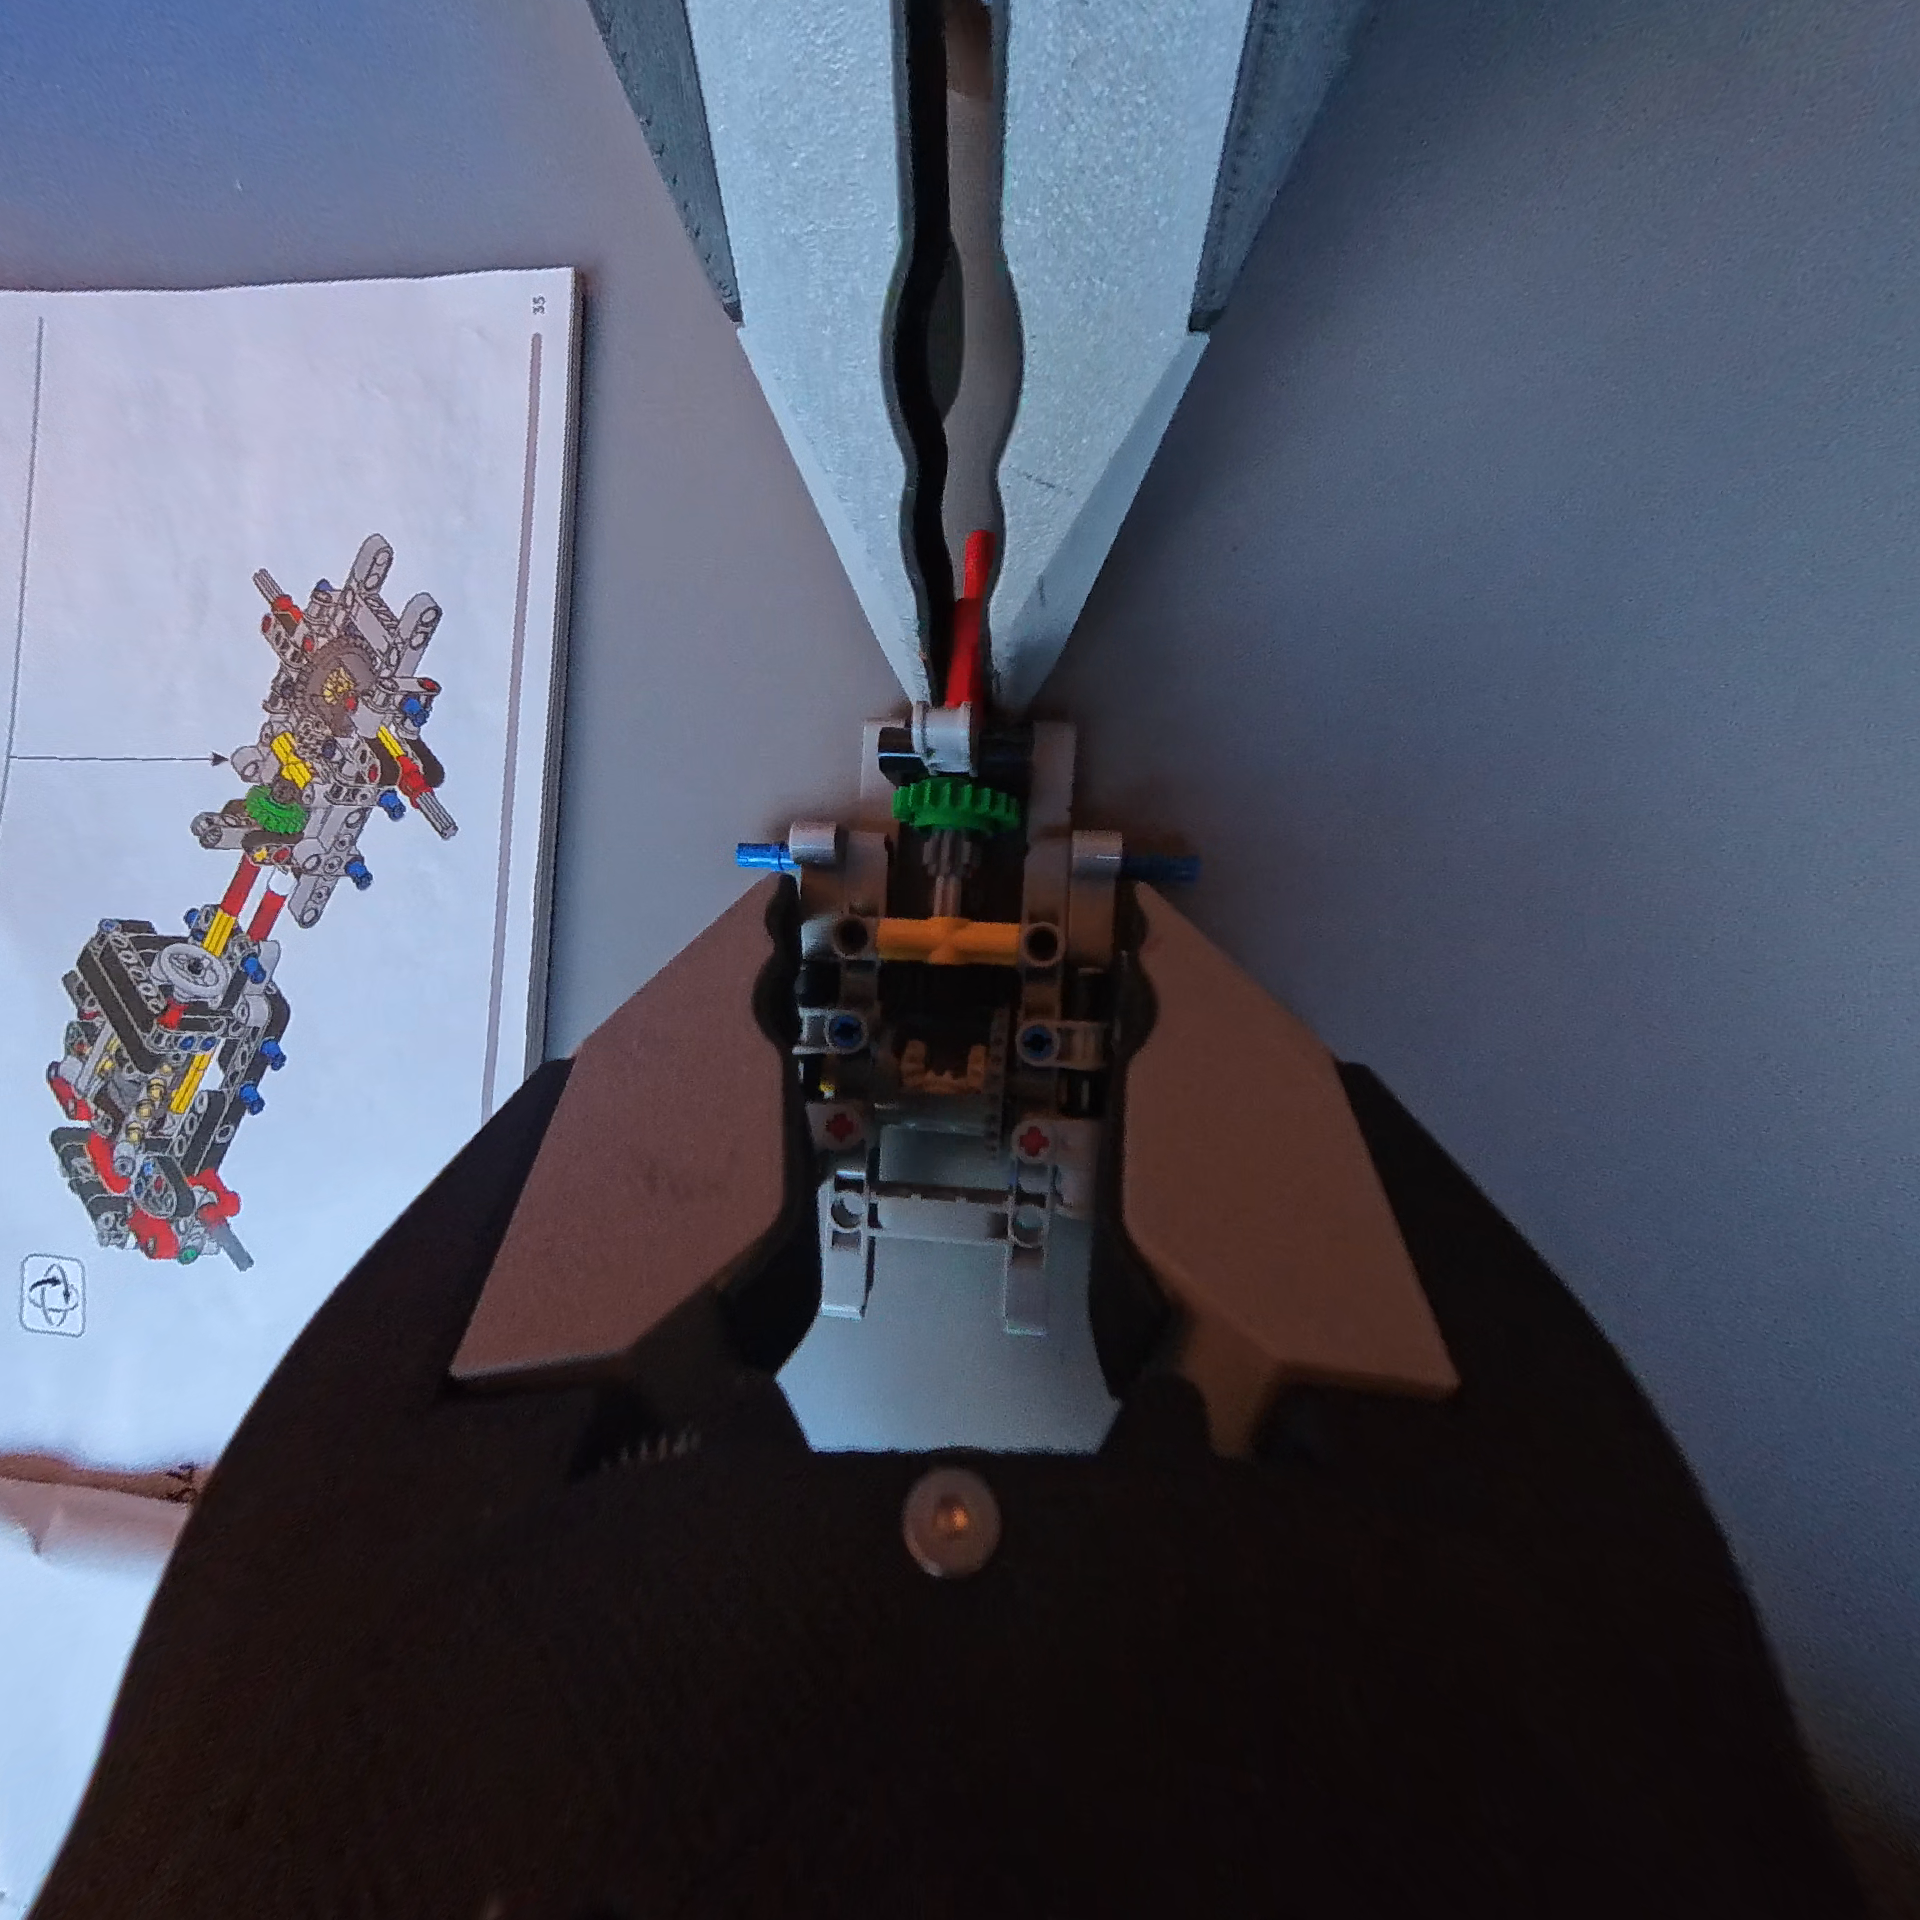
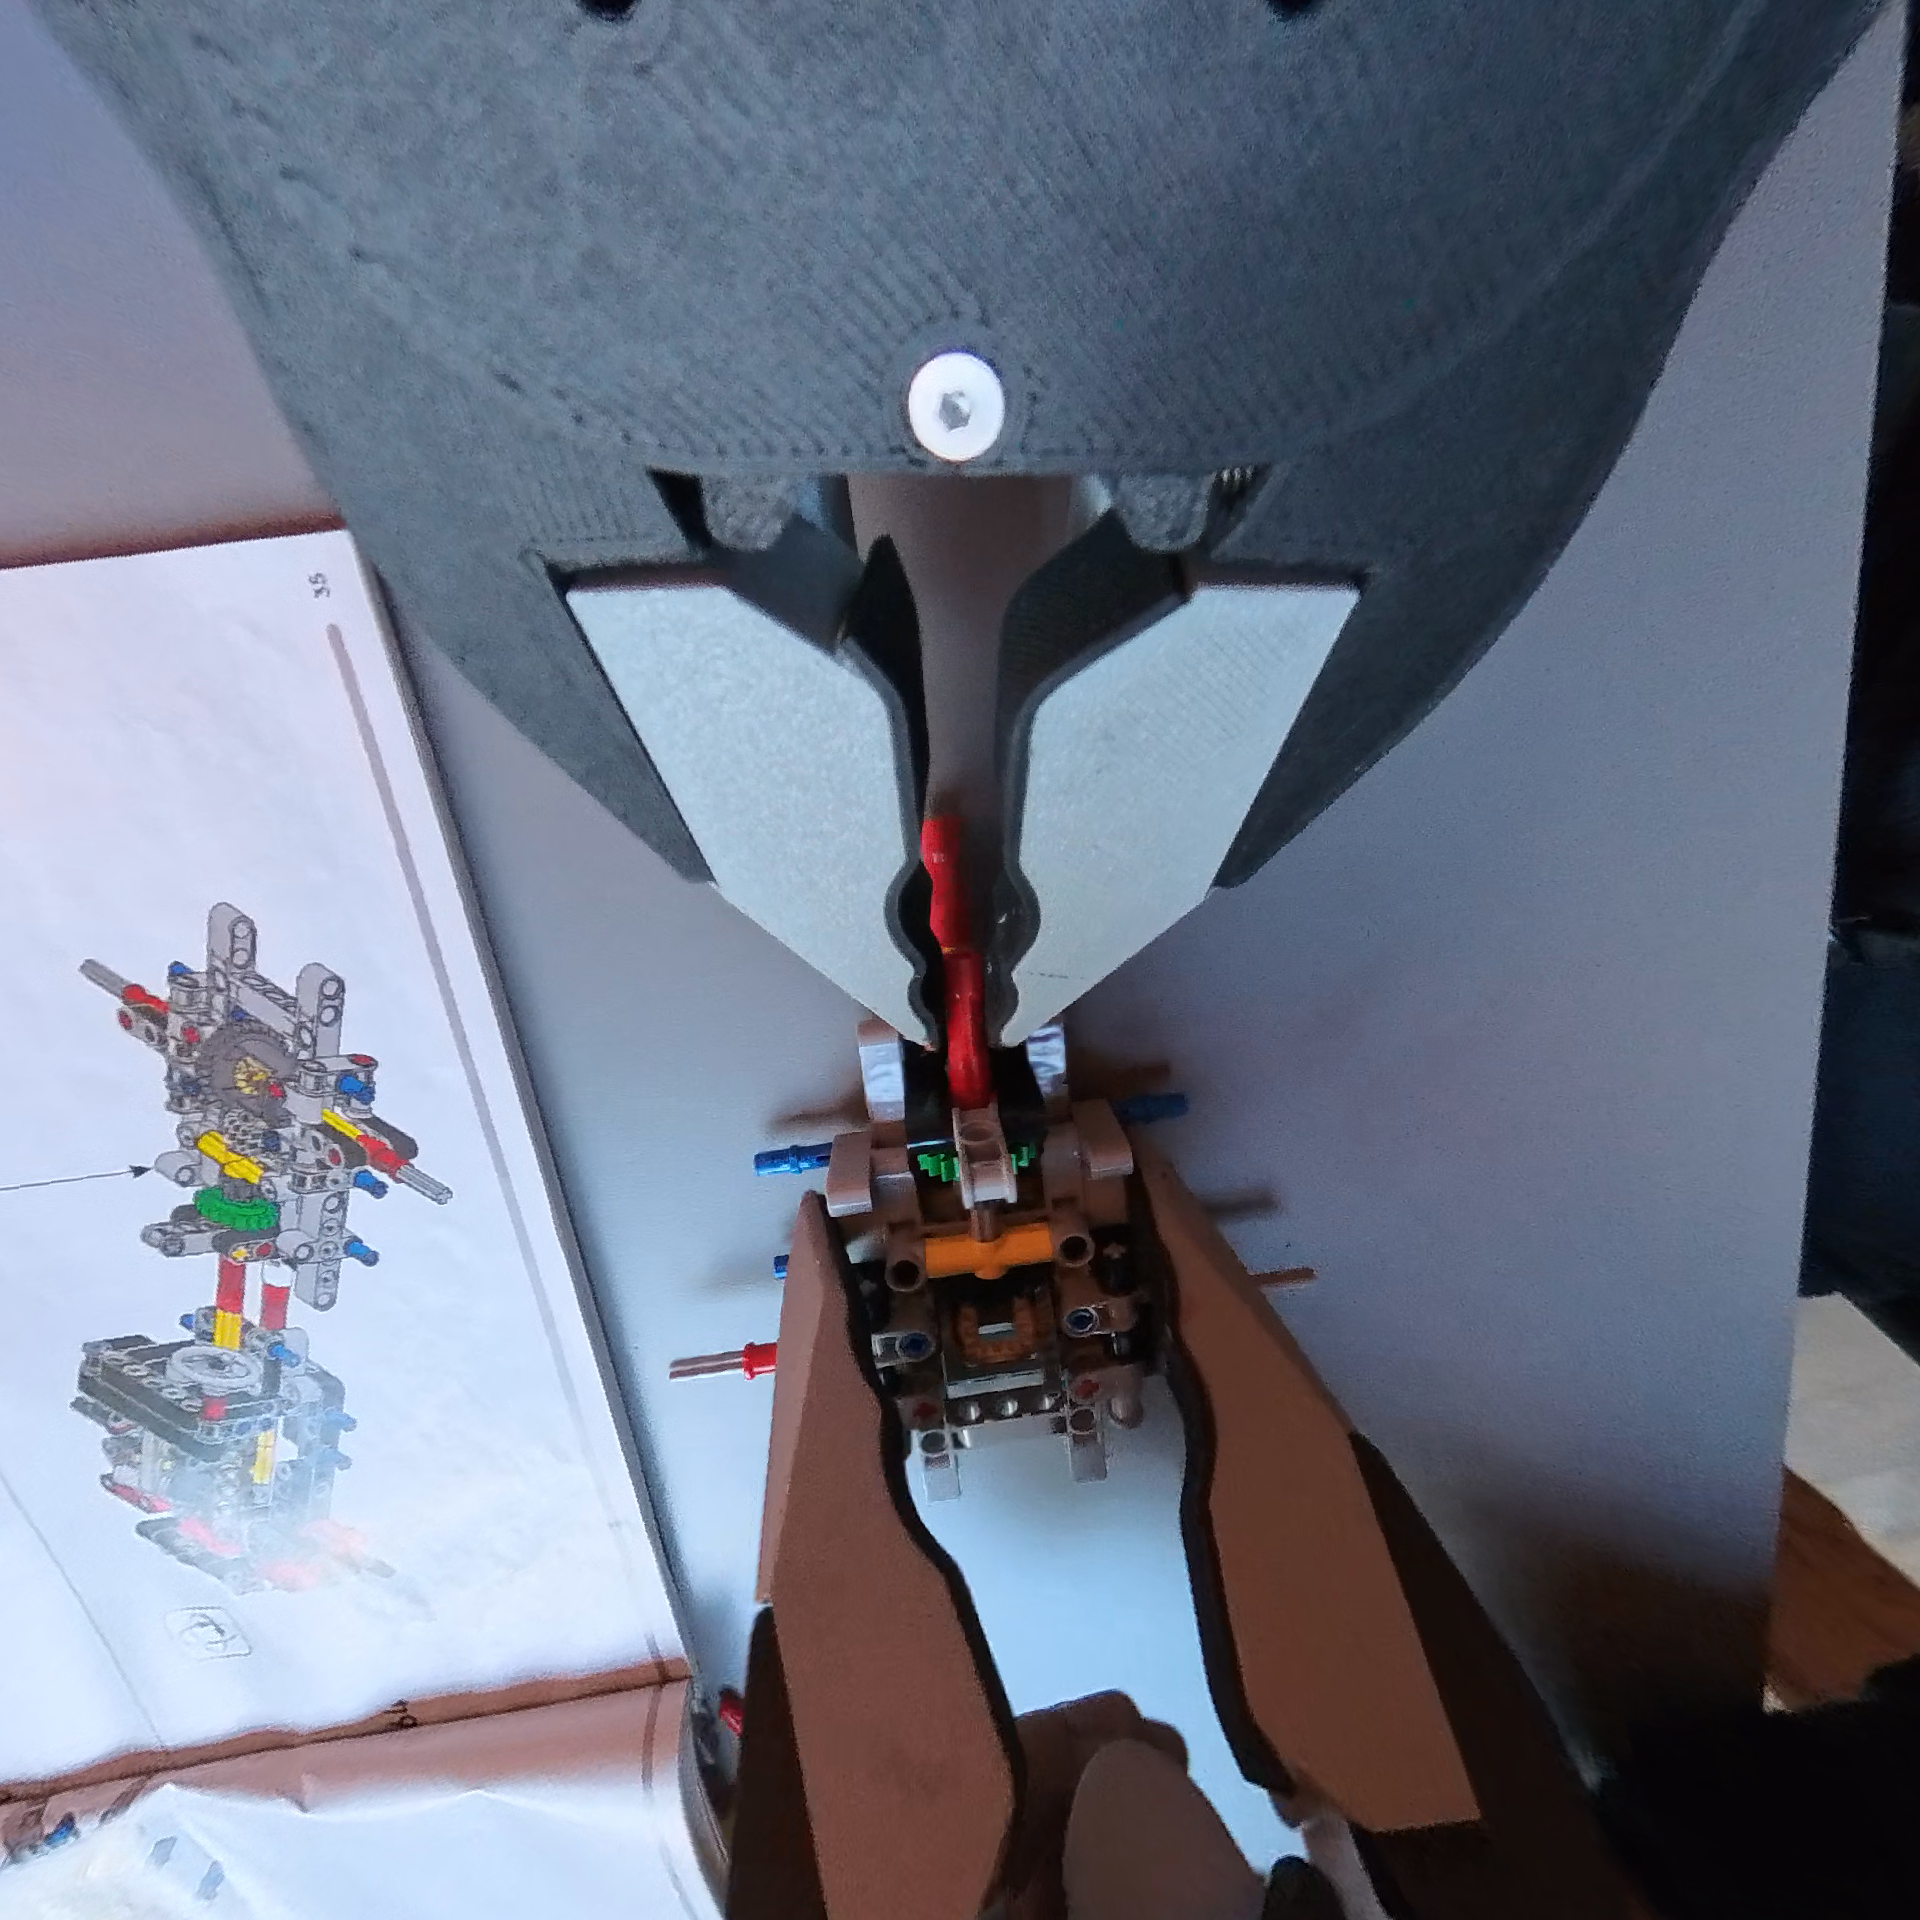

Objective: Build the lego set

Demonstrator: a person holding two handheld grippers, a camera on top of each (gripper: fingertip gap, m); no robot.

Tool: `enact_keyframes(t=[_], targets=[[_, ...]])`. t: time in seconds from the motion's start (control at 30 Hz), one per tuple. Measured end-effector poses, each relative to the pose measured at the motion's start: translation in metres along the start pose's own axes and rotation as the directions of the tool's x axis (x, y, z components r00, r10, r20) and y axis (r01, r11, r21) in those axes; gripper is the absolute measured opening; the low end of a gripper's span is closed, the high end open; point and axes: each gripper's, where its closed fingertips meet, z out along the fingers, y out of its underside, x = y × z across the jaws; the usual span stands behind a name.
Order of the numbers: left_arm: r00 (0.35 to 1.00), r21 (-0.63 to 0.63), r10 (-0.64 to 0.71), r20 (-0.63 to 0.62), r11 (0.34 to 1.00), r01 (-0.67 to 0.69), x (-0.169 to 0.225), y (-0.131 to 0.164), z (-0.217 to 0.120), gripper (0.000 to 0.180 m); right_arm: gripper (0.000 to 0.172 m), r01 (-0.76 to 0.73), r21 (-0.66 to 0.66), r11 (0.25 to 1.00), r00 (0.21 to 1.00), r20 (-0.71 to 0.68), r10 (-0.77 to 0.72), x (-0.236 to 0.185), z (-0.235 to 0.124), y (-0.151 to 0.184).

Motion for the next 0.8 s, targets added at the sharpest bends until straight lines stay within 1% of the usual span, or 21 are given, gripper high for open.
enact_keyframes(t=[0.17,0.27,0.43,0.5,0.57,0.8], targets=[[1.0,-0.007,-0.026,0.005,1.0,0.026,-0.0007,0.0018,0.0011,0.057,0.004,-0.029,0.012,1.0,1.0,0.0,0.029,0.0011,0.0005,-0.0012],[1.0,-0.041,0.0,0.012,0.999,0.001,0.0008,0.0071,-0.0019,0.058,0.004,0.0,0.003,1.0,1.0,-0.008,0.0,-0.0009,0.0022,-0.0015],[1.0,-0.047,0.0,-0.019,0.999,-0.001,0.0024,0.0074,-0.0015,0.057,0.003,0.02,-0.003,1.0,1.0,-0.009,-0.02,-0.0036,0.0031,-0.0029],[1.0,-0.076,0.019,-0.007,0.997,-0.019,0.0019,0.0077,-0.001,0.057,0.003,0.037,-0.01,0.999,0.999,-0.026,-0.037,-0.0034,0.0033,-0.0023],[1.0,-0.105,0.003,0.004,0.994,-0.003,0.0017,0.0066,-0.0001,0.056,0.003,0.044,-0.013,0.999,0.998,-0.04,-0.045,-0.0026,0.0027,-0.0012],[0.999,-0.025,-0.031,-0.007,0.999,0.031,0.003,-0.0004,0.0029,0.056,0.003,0.031,-0.006,0.999,0.999,-0.038,-0.031,-0.0021,-0.0009,0.0026]])
